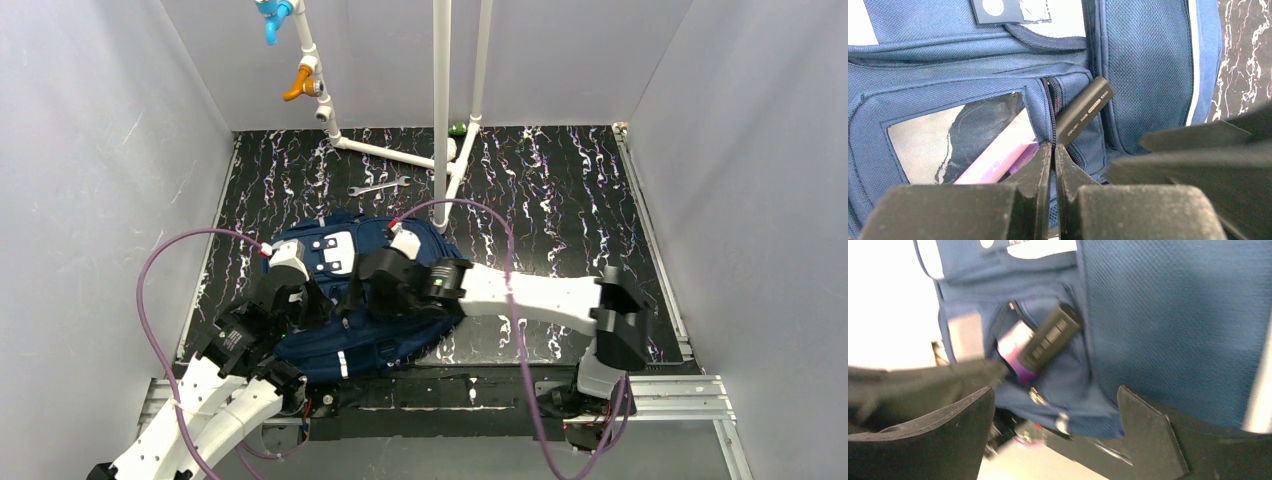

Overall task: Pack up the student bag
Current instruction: Place the stationery in the student bag.

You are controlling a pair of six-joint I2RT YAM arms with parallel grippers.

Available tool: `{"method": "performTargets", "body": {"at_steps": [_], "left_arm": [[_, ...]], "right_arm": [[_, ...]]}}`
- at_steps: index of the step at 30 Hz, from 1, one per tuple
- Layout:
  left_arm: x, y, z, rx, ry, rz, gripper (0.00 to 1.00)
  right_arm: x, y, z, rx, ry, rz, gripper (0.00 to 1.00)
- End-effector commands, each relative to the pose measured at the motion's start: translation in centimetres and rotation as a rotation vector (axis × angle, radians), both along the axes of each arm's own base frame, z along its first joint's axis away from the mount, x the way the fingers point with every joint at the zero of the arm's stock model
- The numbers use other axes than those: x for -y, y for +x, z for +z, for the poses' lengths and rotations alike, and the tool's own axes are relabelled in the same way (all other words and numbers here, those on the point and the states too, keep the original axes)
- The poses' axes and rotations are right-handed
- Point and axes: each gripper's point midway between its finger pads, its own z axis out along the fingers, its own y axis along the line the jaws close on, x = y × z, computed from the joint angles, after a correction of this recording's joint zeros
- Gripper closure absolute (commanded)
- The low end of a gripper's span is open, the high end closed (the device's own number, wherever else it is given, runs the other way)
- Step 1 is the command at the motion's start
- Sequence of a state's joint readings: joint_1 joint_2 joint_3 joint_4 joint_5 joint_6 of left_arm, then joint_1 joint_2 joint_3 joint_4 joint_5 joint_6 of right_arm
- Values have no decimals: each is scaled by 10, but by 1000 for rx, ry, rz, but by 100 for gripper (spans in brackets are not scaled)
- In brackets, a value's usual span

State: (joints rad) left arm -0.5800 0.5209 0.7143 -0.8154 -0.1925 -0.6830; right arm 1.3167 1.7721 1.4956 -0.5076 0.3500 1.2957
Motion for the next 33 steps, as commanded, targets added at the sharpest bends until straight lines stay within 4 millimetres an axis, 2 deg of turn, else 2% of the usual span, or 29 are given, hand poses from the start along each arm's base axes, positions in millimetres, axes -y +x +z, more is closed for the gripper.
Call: {"method": "performTargets", "body": {"at_steps": [1, 5, 8, 9, 13, 16, 20, 25, 29, 33], "left_arm": [[6, 12, 19, 78, -62, 25, 100], [7, 10, 19, 64, -62, 22, 100], [9, 10, 20, 53, -64, 15, 100], [9, 10, 19, 47, -62, 13, 100], [11, 10, 18, 28, -59, 11, 100], [12, 9, 18, 20, -64, 11, 100], [12, 8, 18, 14, -63, 9, 100], [12, 7, 18, 11, -64, 6, 100], [12, 7, 18, 12, -65, 6, 100], [13, 7, 19, 11, -66, 1, 100]], "right_arm": [[27, -11, 26, 196, 28, 311, 2], [39, -4, 35, 284, 31, 516, 9], [34, 13, 39, 316, 66, 615, 40], [29, 16, 42, 323, 76, 643, 47], [17, 39, 35, 328, 89, 657, 52], [5, 42, 21, 277, 153, 701, 60], [-8, 39, 12, 252, 196, 744, 66], [-20, 39, 16, 257, 265, 739, 68], [-26, 34, 10, 221, 298, 743, 75], [-30, 29, 4, 199, 324, 751, 77]]}}
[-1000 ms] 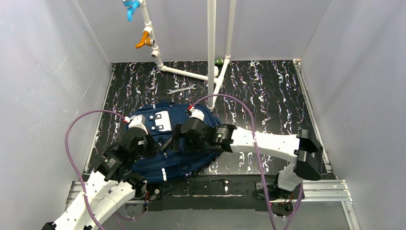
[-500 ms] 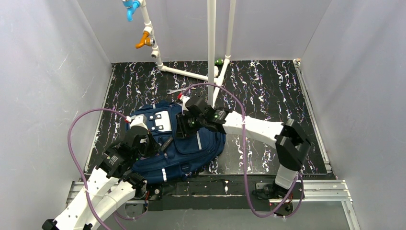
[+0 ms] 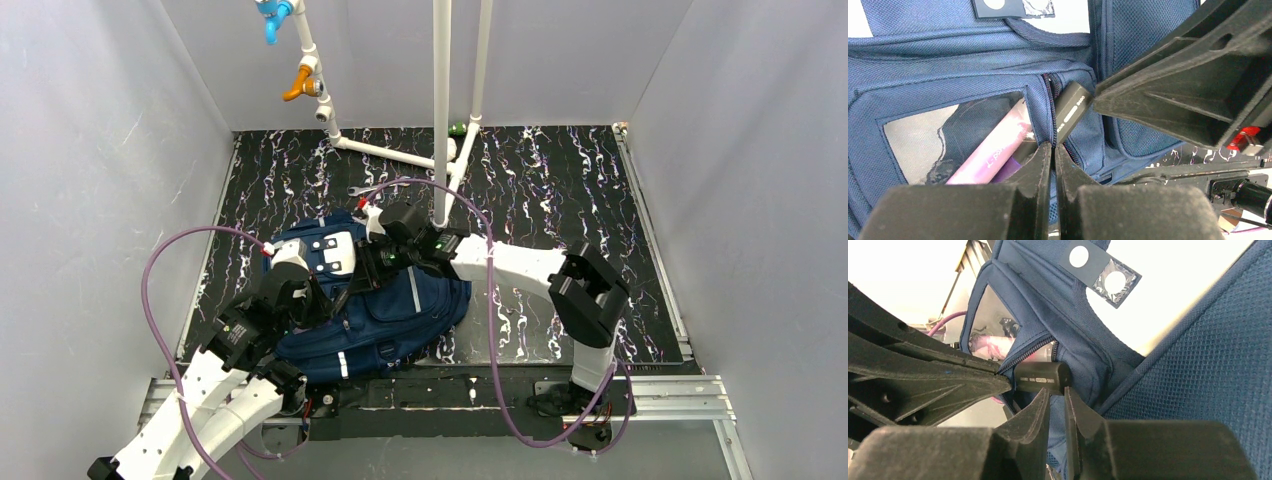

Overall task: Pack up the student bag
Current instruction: Place the stationery in the student bag.

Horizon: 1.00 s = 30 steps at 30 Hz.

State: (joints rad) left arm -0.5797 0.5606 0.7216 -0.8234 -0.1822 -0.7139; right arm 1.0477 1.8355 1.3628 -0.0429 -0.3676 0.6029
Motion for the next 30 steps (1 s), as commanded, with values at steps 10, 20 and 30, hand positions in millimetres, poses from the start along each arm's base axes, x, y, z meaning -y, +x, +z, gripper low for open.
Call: {"method": "performTargets", "body": {"at_steps": [10, 20, 30], "left_arm": [[6, 6, 24, 51, -54, 9, 100], [6, -2, 27, 18, -81, 23, 62], [-12, -18, 37, -100, -94, 209, 34]], "right_arm": [[-47, -58, 12, -130, 162, 149, 82], [0, -41, 38, -10, 35, 58, 65], [34, -72, 6, 290, -231, -256, 35]]}}
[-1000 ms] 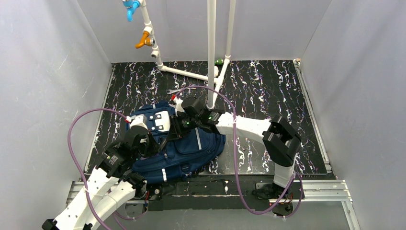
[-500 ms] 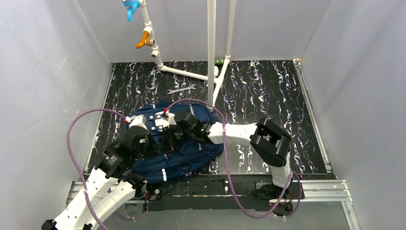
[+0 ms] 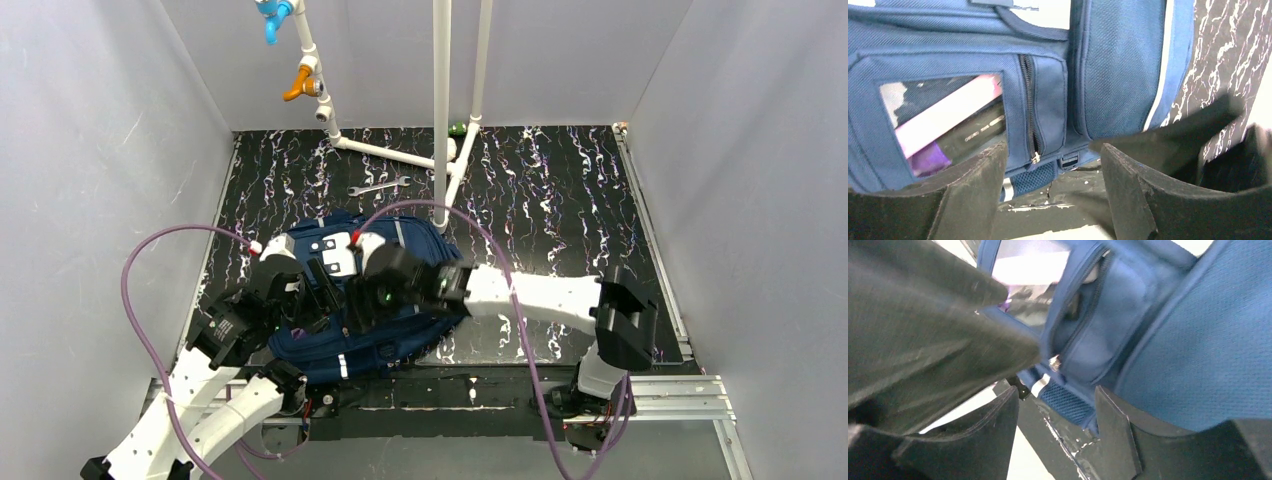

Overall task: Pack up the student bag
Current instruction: Place the stationery in the student bag.

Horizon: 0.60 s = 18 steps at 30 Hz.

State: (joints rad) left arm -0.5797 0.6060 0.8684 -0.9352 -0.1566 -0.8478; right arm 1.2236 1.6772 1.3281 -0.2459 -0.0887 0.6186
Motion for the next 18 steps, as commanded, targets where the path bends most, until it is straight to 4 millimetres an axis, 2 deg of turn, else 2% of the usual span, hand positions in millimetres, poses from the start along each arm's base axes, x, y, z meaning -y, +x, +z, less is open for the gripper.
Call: {"method": "performTargets", "body": {"at_steps": [1, 5, 10, 18], "left_arm": [[-23, -11, 6, -47, 8, 157, 35], [-45, -15, 11, -3, 22, 268, 42], [-64, -25, 9, -5, -3, 403, 50], [-69, -31, -1, -43, -18, 478, 52]], "right_arm": [[10, -20, -6, 248, -77, -226, 34], [1, -27, -6, 361, -68, -302, 34], [-11, -22, -25, 444, -105, -313, 38], [-26, -17, -39, 524, -123, -305, 46]]}}
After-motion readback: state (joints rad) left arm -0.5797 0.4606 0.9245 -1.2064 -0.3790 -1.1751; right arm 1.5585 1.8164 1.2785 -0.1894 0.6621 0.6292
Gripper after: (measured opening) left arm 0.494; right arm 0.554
